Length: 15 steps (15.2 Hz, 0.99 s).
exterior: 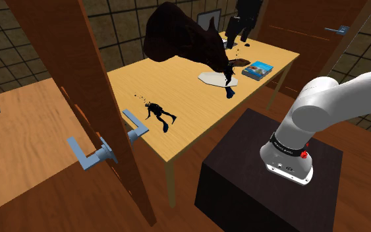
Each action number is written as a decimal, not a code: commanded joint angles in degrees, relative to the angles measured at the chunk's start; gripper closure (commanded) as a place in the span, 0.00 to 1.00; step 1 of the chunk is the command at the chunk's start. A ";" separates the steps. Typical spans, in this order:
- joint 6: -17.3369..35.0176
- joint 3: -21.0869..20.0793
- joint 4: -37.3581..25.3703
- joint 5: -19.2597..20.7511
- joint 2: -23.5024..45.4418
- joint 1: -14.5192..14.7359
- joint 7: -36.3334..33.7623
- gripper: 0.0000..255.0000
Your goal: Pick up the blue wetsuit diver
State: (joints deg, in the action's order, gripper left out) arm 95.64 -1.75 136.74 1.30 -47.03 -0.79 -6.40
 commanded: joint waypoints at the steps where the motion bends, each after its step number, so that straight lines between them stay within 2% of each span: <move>1: 0.00 0.00 0.00 0.00 0.00 0.00 0.00 0.00; 8: 15.05 -3.56 5.87 -2.08 7.51 0.78 -4.77 0.00; 15: 30.12 -7.41 7.35 -2.75 19.38 0.96 -9.77 0.00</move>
State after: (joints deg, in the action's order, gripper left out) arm 123.20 -8.47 144.04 -1.41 -29.81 0.15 -15.25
